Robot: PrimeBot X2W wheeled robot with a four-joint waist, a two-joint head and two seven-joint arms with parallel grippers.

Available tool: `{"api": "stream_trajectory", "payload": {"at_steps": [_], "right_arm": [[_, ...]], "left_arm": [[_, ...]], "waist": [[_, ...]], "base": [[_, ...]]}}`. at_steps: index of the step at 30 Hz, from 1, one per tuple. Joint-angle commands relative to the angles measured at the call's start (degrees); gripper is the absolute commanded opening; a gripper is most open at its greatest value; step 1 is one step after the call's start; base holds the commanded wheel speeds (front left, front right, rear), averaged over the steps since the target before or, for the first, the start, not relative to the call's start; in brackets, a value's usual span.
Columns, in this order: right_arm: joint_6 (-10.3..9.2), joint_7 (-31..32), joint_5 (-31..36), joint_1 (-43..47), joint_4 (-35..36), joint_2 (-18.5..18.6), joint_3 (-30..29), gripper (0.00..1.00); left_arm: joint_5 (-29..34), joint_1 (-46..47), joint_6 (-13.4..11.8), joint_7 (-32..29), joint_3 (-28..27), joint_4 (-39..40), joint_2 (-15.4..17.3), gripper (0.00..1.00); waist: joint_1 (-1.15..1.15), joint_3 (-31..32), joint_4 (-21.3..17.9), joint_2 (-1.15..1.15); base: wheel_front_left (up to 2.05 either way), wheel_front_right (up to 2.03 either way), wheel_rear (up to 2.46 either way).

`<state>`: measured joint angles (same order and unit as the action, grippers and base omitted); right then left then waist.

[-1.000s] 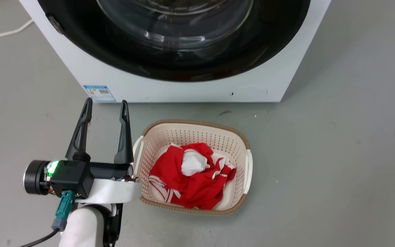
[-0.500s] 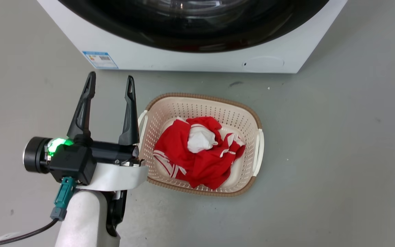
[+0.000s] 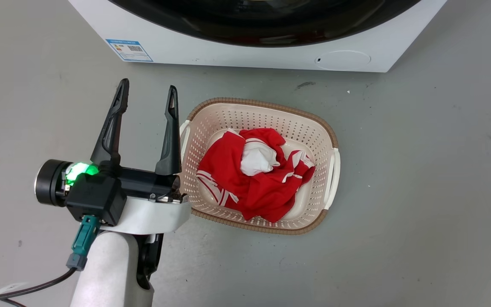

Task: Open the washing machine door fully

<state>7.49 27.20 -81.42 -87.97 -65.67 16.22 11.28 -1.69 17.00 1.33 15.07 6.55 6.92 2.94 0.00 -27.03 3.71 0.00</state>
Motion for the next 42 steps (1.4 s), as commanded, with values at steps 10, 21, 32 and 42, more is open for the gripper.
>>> {"api": "stream_trajectory", "payload": {"at_steps": [10, 21, 32, 42], "right_arm": [[-0.01, 11.1, -1.1, 2.7, 1.6, -0.4, 1.4, 0.0], [-0.02, 21.6, -2.8, 12.5, 8.4, -0.5, 3.1, 0.0], [0.0, 25.8, -4.3, 25.5, 18.1, -3.5, 5.0, 0.0], [0.0, 28.0, -6.3, 35.5, 27.7, -9.3, 7.2, 0.0]], "left_arm": [[-0.4, 0.2, -0.5, 0.1, -0.5, -0.6, -0.1, 1.0], [-0.6, -2.6, -0.8, 0.1, -1.7, -2.8, -0.1, 1.0], [-0.9, -6.2, 0.0, 0.1, -2.9, -5.1, 0.1, 1.0], [-0.7, -10.1, 0.4, 0.1, -3.9, -6.3, 0.3, 1.0]], "waist": [[0.0, 0.7, -0.1, 0.0], [0.0, 6.3, -1.9, 0.0], [0.0, 12.4, -3.4, 0.0], [0.0, 16.8, -4.3, 0.0]], "base": [[0.0, 0.0, 0.0], [0.0, 0.0, 0.0], [0.0, 0.0, 0.0], [0.0, 0.0, 0.0]]}}
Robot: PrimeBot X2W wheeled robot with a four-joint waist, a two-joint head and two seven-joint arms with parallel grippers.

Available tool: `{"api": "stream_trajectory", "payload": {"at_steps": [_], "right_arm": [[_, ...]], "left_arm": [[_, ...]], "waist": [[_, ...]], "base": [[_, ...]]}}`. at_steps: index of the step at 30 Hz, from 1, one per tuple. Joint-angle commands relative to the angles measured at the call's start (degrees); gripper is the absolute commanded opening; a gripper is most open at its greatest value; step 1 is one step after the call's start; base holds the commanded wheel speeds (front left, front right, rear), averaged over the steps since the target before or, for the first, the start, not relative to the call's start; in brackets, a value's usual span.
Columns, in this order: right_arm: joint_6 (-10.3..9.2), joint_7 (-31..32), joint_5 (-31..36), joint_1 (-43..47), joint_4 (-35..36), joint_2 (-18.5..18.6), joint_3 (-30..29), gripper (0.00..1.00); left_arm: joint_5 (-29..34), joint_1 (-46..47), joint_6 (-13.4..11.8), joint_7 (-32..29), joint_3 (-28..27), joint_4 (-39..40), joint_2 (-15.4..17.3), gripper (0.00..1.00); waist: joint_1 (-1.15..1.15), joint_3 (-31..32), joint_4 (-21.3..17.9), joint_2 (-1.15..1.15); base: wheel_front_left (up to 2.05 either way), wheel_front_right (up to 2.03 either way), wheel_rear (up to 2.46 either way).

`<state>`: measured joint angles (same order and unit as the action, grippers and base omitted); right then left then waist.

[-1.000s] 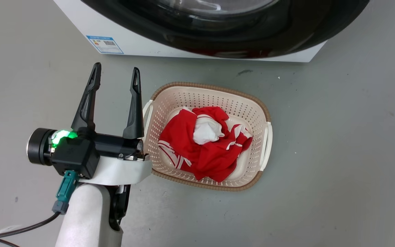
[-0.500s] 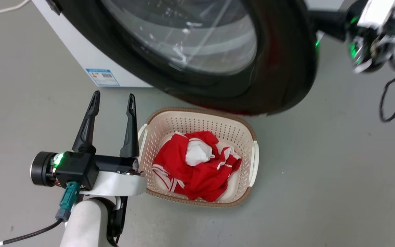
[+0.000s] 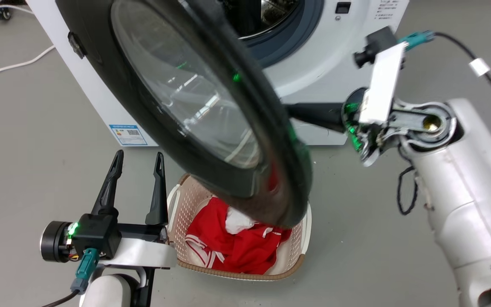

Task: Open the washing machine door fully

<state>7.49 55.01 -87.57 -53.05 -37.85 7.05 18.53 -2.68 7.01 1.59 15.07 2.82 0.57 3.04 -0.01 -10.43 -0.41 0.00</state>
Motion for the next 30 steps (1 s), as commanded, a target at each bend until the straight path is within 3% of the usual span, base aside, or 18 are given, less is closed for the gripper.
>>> {"api": "stream_trajectory", "payload": {"at_steps": [1, 18, 30], "right_arm": [[0.0, 0.2, 0.1, 1.5, 0.7, -0.5, 0.4, 0.0], [0.01, -5.2, -1.0, 9.1, 6.4, -4.0, 3.5, 0.0], [0.0, -37.3, 3.8, 18.2, 5.9, -4.2, -5.7, 0.0]], "left_arm": [[0.2, -0.5, 0.1, 0.1, -0.2, 0.0, 0.2, 1.0], [-0.9, -2.3, 0.0, 0.1, 0.1, -1.9, 0.0, 1.0], [-1.8, -4.3, -0.6, 0.1, -0.8, -3.1, -0.1, 1.0]], "waist": [[0.01, 0.5, -0.3, 0.0], [0.01, 4.1, 0.1, 0.0], [0.01, 6.9, -1.2, 0.0]], "base": [[0.0, 0.0, 0.0], [0.0, 0.0, 0.0], [0.0, 0.0, 0.0]]}}
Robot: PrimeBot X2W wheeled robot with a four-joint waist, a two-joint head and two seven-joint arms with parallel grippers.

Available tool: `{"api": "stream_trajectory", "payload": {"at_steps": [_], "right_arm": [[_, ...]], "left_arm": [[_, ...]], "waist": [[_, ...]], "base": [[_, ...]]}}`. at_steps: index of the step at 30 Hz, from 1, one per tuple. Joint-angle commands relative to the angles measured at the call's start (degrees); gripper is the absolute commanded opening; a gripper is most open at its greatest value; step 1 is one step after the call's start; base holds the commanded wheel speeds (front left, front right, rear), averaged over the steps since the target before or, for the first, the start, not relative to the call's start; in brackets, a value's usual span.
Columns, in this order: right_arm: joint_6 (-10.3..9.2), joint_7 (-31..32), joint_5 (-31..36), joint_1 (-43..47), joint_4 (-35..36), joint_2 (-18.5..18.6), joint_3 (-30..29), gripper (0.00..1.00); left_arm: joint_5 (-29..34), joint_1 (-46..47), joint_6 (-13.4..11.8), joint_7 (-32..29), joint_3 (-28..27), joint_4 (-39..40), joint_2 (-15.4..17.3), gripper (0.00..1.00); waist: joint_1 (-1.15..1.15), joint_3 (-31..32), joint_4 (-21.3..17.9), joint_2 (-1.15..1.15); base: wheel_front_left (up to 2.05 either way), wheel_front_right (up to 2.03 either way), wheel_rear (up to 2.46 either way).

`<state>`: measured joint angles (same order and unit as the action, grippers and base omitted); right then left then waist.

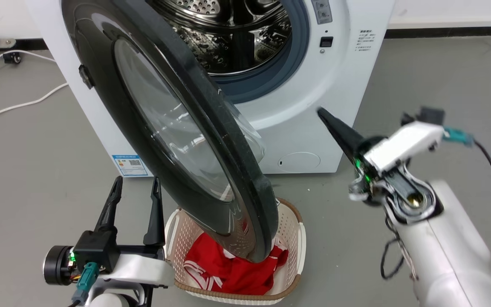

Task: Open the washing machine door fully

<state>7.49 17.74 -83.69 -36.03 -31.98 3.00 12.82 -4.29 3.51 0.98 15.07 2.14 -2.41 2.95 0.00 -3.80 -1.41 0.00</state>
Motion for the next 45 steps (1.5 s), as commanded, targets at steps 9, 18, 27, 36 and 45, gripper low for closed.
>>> {"api": "stream_trajectory", "payload": {"at_steps": [9, 18, 27, 36, 45], "right_arm": [[0.01, -10.7, -0.6, 16.7, 7.8, 1.3, -6.7, 0.48], [0.0, -26.0, 13.7, 29.4, 19.2, 3.5, -9.3, 1.0], [0.0, -32.0, 48.8, 33.9, 28.5, 4.0, -14.6, 1.0], [-0.01, -29.0, 77.4, 37.1, 39.5, 0.7, -15.7, 1.0], [-0.02, -27.9, 81.8, 42.1, 39.0, -0.2, -14.4, 1.0]], "left_arm": [[-0.5, -2.2, -0.4, 0.1, -0.6, -0.1, 0.0, 1.0], [-0.5, -3.1, -0.6, 0.1, -1.2, 0.4, -0.1, 1.0], [-0.1, -3.3, -0.6, 0.1, -2.1, 0.9, -0.1, 1.0], [0.5, -3.8, -0.1, 0.1, -2.4, 1.5, -0.1, 1.0], [1.2, -4.3, 0.5, 0.1, -2.5, 1.4, 0.0, 1.0]], "waist": [[0.0, 2.0, -0.8, 0.0], [0.0, 2.3, -1.5, 0.0], [0.0, 2.6, -1.7, 0.0], [0.0, 2.9, -1.7, 0.0], [0.0, 3.6, -1.5, 0.0]], "base": [[0.0, 0.0, 0.0], [0.0, 0.0, 0.0], [0.0, 0.0, 0.0], [0.0, 0.0, 0.0], [0.0, 0.0, 0.0]]}}
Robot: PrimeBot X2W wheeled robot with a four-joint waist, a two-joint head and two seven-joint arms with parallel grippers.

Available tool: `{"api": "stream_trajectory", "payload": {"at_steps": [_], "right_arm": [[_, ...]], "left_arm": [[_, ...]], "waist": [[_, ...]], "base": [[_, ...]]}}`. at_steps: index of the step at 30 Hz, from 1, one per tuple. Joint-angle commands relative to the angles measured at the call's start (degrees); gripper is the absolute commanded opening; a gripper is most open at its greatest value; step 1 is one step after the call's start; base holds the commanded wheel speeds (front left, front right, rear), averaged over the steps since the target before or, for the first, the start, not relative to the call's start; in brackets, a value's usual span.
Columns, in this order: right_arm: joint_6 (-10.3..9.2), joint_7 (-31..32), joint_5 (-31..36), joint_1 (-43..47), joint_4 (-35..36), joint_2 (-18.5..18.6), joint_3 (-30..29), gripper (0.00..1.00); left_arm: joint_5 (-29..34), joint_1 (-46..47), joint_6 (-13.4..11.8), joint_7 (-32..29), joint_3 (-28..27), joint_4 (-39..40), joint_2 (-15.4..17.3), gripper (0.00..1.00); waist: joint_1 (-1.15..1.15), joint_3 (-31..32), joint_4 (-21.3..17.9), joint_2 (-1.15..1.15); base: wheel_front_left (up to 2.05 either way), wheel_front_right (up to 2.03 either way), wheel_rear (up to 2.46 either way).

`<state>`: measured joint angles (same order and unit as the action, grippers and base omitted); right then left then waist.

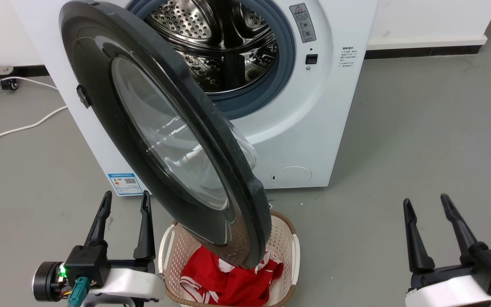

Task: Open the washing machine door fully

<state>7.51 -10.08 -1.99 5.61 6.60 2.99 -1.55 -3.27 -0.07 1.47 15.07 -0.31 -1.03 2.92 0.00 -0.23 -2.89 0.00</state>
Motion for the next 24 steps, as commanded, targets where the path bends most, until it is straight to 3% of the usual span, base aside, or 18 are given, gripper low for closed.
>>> {"api": "stream_trajectory", "payload": {"at_steps": [1, 24], "right_arm": [[-0.04, -0.4, -0.3, 0.5, -0.4, -0.2, 0.0, 1.0], [-0.04, -2.5, -2.8, -2.0, -4.2, -0.2, 0.9, 1.0]], "left_arm": [[0.2, -0.7, 0.0, 0.1, -0.1, 0.1, 0.1, 1.0], [1.1, 0.1, 0.4, 0.1, -0.1, 0.7, 0.1, 1.0]], "waist": [[0.0, 0.0, 0.0, 0.0], [0.0, -0.8, -0.3, 0.0]], "base": [[0.0, 0.0, 0.0], [0.0, 0.0, 0.0]]}}
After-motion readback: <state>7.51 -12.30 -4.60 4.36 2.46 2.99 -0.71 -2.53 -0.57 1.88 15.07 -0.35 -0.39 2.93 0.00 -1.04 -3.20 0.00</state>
